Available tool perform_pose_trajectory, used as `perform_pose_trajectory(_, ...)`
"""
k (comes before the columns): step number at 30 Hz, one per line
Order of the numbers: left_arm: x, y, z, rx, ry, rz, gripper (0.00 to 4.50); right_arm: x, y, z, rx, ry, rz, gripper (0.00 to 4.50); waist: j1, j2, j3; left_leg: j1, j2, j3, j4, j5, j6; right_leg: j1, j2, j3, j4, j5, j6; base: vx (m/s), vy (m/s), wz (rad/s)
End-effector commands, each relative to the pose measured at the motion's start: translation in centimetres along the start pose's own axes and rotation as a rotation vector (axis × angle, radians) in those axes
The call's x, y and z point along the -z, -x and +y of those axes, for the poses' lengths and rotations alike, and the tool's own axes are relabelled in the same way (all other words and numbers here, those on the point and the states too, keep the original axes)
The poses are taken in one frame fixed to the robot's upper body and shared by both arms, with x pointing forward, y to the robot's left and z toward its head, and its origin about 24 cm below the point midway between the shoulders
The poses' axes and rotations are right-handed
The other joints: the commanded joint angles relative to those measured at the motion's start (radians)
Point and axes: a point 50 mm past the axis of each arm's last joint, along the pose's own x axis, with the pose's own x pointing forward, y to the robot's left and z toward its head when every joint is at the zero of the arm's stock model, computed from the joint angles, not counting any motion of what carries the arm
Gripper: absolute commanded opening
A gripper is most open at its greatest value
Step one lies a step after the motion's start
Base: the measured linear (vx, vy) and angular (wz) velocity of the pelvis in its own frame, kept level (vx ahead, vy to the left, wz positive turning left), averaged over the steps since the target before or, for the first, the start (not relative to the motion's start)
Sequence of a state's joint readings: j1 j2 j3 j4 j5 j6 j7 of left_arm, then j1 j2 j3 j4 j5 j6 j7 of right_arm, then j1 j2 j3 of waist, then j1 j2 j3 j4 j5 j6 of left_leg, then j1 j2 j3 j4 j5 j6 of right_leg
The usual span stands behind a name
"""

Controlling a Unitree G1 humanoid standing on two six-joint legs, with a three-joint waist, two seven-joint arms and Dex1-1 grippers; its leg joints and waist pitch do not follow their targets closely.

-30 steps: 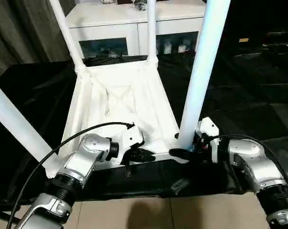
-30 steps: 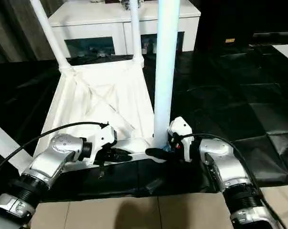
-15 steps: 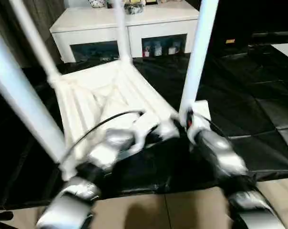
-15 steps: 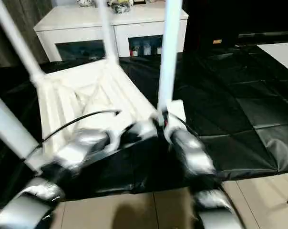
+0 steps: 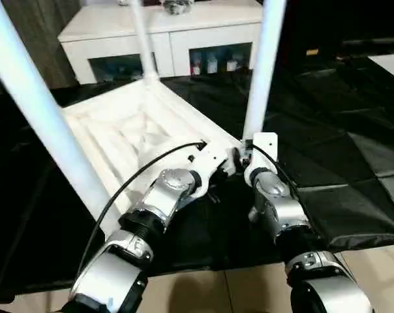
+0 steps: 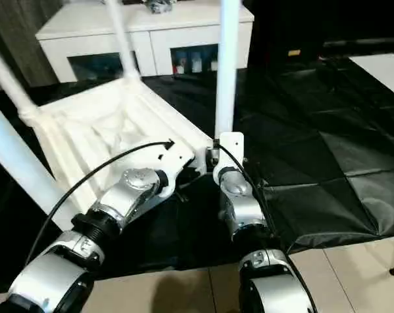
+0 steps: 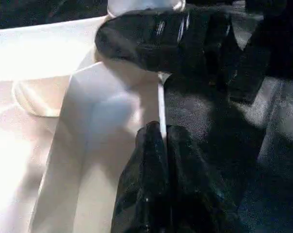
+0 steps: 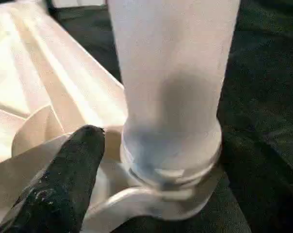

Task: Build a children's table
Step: Rotate leg to tighten

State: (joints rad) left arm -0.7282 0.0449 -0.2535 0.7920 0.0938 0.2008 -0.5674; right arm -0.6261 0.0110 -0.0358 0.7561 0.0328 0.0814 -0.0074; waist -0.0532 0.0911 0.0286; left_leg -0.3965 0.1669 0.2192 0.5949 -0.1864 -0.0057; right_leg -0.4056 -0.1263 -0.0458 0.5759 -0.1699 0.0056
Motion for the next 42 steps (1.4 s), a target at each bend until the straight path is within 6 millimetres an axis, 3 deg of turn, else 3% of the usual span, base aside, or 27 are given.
perform_pose_trajectory(1, 1.3, 1.1, 0.1, 0.06, -0.026, -0.023, 0.0, -0.7, 0.6, 0.2, -0.164, 0.04, -0.065, 4.15, 0.012, -0.024, -0.058, 0.013, 0.048, -0.034, -0.073, -0.242, 0.125, 0.044, -0.023, 0.009, -0.065, -0.179, -0.224, 0.0, 0.0, 0.0)
perform_pose_trajectory(3, 1.6, 1.5, 0.1, 0.09, -0.032, -0.034, 0.0, -0.7, 1.2, -0.2, -0.239, 0.07, -0.078, 4.15, 0.017, -0.025, -0.059, 0.018, 0.051, -0.034, -0.074, -0.243, 0.126, 0.043, -0.022, 0.01, -0.063, -0.177, -0.22, 0.0, 0.0, 0.0)
perform_pose_trajectory(6, 2.1, 2.3, 0.1, 0.149, -0.042, -0.045, 0.0, -0.4, 2.6, -1.1, -0.403, 0.126, -0.082, 4.15, 0.021, -0.018, -0.058, 0.02, 0.053, -0.035, -0.076, -0.241, 0.117, 0.044, -0.019, 0.011, -0.059, -0.167, -0.221, 0.0, 0.0, 0.0)
perform_pose_trajectory(7, 2.3, 3.5, -0.1, 0.262, -0.075, -0.083, 0.0, -0.1, 4.4, -2.4, -0.596, 0.192, -0.062, 4.15, 0.022, -0.014, -0.056, 0.02, 0.053, -0.034, -0.077, -0.259, 0.115, 0.041, -0.019, 0.013, -0.061, -0.175, -0.222, 0.0, 0.0, 0.0)
perform_pose_trajectory(8, 2.3, 3.5, -0.2, 0.265, -0.075, -0.084, 0.0, -0.1, 4.5, -2.5, -0.6, 0.193, -0.061, 4.15, 0.033, -0.021, -0.057, 0.022, 0.058, -0.037, -0.078, -0.269, 0.116, 0.049, -0.02, 0.013, -0.062, -0.172, -0.213, 0.0, 0.0, 0.0)
perform_pose_trajectory(9, 2.3, 3.9, -0.3, 0.304, -0.079, -0.096, 0.0, 0.0, 5.0, -2.9, -0.659, 0.217, -0.049, 4.15, 0.033, -0.017, -0.056, 0.019, 0.055, -0.034, -0.077, -0.271, 0.118, 0.046, -0.02, 0.014, -0.061, -0.169, -0.223, 0.0, 0.0, 0.0)
perform_pose_trajectory(12, 2.3, 4.1, -0.4, 0.333, -0.079, -0.102, 0.0, 0.1, 5.4, -3.1, -0.699, 0.231, -0.038, 4.15, 0.032, -0.015, -0.052, 0.022, 0.055, -0.032, -0.081, -0.312, 0.096, 0.037, -0.02, 0.016, -0.065, -0.226, -0.228, 0.0, 0.0, 0.0)
perform_pose_trajectory(13, 2.4, 5.1, -0.7, 0.425, -0.086, -0.099, 0.0, 0.4, 6.4, -4.1, -0.827, 0.262, 0.017, 4.15, 0.035, -0.017, -0.052, 0.027, 0.057, -0.034, -0.084, -0.333, 0.075, 0.04, -0.02, 0.015, -0.067, -0.259, -0.22, 0.0, 0.0, 0.0)
perform_pose_trajectory(15, 2.5, 5.8, -0.8, 0.489, -0.09, -0.094, 0.0, 0.5, 7.2, -4.7, -0.921, 0.281, 0.061, 4.15, 0.047, -0.015, -0.052, 0.029, 0.064, -0.034, -0.085, -0.326, 0.075, 0.04, -0.02, 0.018, -0.062, -0.24, -0.225, 0.0, 0.0, 0.0)
perform_pose_trajectory(16, 2.5, 5.8, -0.8, 0.489, -0.09, -0.094, 0.0, 0.5, 7.2, -4.7, -0.921, 0.281, 0.061, 4.15, 0.047, -0.012, -0.053, 0.028, 0.063, -0.032, -0.084, -0.314, 0.076, 0.038, -0.018, 0.018, -0.06, -0.222, -0.228, 0.0, 0.0, 0.0)
perform_pose_trajectory(17, 2.6, 6.0, -0.8, 0.497, -0.09, -0.091, 0.0, 0.6, 7.3, -5.0, -0.936, 0.298, 0.076, 4.15, 0.051, -0.018, -0.056, 0.031, 0.061, -0.028, -0.081, -0.287, 0.08, 0.034, -0.015, 0.018, -0.058, -0.181, -0.238, 0.0, 0.0, 0.0)
perform_pose_trajectory(20, 2.7, 6.3, -0.7, 0.507, -0.088, -0.084, 0.0, 0.5, 7.4, -5.6, -0.954, 0.314, 0.106, 4.15, 0.064, -0.02, -0.058, 0.03, 0.06, -0.026, -0.075, -0.237, 0.096, 0.037, -0.019, 0.019, -0.05, -0.13, -0.251, 0.0, 0.0, 0.0)
perform_pose_trajectory(24, 2.8, 6.3, -0.7, 0.501, -0.097, -0.081, 0.0, 0.8, 7.2, -5.8, -0.986, 0.353, 0.146, 4.15, 0.072, -0.027, -0.057, 0.027, 0.058, -0.026, -0.073, -0.214, 0.107, 0.038, -0.022, 0.019, -0.05, -0.144, -0.25, 0.0, 0.0, 0.0)
perform_pose_trajectory(30, 2.8, 6.6, -0.9, 0.508, -0.092, -0.081, 0.0, 0.7, 7.1, -5.7, -1.007, 0.332, 0.153, 4.15, 0.079, -0.024, -0.059, 0.027, 0.059, -0.027, -0.07, -0.188, 0.113, 0.039, -0.02, 0.018, -0.046, -0.133, -0.248, 0.0, 0.0, 0.0)
perform_pose_trajectory(42, 3.1, 6.8, -0.8, 0.505, -0.089, -0.072, 0.0, 1.1, 7.2, -5.7, -1.033, 0.291, 0.166, 3.18, 0.087, -0.03, -0.061, 0.028, 0.058, -0.026, -0.065, -0.166, 0.119, 0.04, -0.02, 0.018, -0.042, -0.122, -0.253, 0.0, 0.0, 0.0)
